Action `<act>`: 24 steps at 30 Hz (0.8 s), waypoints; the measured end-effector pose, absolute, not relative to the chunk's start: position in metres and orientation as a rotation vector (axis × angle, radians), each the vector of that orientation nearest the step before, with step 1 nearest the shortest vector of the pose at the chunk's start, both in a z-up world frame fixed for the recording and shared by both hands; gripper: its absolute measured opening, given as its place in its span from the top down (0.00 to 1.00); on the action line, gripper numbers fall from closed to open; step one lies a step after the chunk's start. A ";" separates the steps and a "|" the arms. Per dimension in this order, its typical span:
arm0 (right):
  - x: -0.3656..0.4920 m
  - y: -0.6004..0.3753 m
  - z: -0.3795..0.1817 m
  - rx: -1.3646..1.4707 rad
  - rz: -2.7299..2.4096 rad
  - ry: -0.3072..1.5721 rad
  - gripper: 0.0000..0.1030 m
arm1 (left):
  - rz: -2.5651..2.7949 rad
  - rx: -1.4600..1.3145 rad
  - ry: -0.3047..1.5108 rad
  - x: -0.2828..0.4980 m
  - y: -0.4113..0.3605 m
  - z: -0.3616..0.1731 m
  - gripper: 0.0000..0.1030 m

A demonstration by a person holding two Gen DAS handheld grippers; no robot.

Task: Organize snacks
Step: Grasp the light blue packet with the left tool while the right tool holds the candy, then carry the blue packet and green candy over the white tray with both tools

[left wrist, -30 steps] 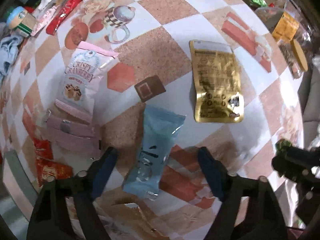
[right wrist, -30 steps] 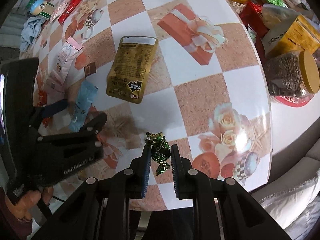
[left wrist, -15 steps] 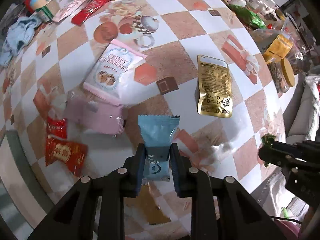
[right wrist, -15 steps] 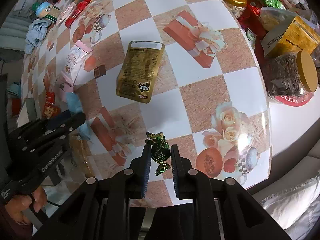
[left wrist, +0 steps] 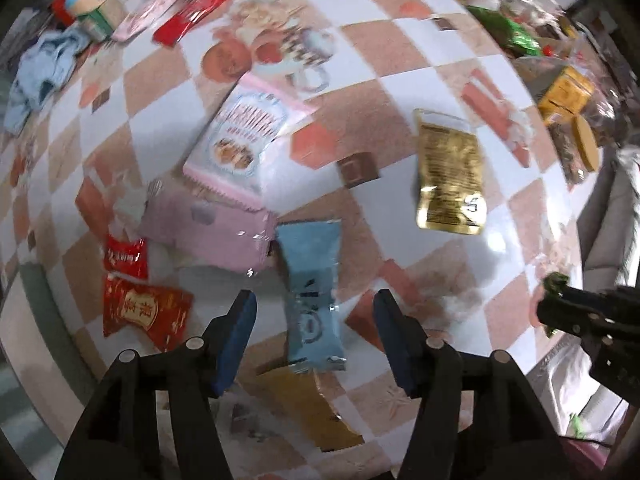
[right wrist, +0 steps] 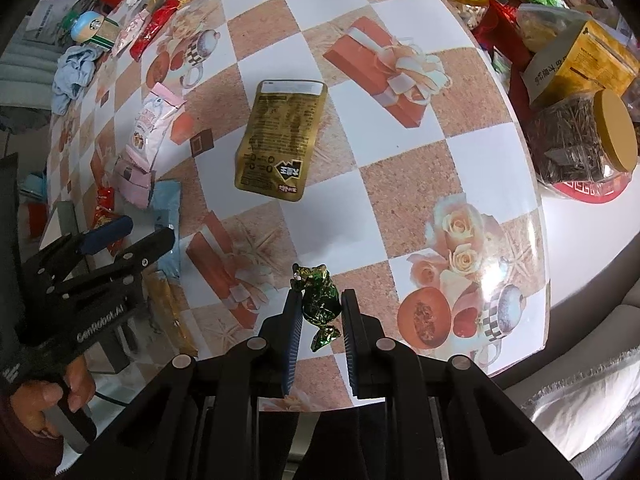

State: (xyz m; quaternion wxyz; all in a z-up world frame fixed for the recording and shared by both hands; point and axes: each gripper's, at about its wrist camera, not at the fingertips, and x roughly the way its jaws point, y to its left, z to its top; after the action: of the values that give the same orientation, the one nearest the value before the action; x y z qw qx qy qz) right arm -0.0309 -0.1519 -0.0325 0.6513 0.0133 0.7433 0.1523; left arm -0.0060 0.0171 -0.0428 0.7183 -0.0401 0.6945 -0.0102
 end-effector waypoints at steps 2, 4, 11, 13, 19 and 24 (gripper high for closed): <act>-0.031 -0.153 -0.033 0.033 0.344 1.692 0.80 | -0.005 -0.100 1.562 -0.008 0.021 -0.049 0.36; -0.031 -0.154 -0.034 0.028 0.348 1.695 0.80 | 0.007 -0.088 1.587 -0.008 0.019 -0.059 0.34; -0.034 -0.160 -0.036 0.018 0.348 1.711 0.80 | 0.028 -0.025 1.580 -0.004 0.003 -0.072 0.38; -0.034 -0.160 -0.035 0.016 0.349 1.710 0.80 | 0.011 -0.008 1.566 -0.004 -0.002 -0.070 0.73; -0.030 -0.152 -0.028 0.005 0.361 1.692 0.80 | 0.001 -0.053 1.563 -0.021 0.008 -0.061 0.74; -0.032 -0.139 -0.020 0.001 0.385 1.680 0.80 | 0.005 -0.100 1.496 -0.052 0.022 -0.033 0.74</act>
State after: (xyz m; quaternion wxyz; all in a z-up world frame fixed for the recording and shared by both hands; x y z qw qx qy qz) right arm -0.0315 -0.1388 -0.0202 0.6512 0.0002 0.7398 0.1694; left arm -0.0517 0.0219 -0.0333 0.7320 -0.0452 0.6798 0.0024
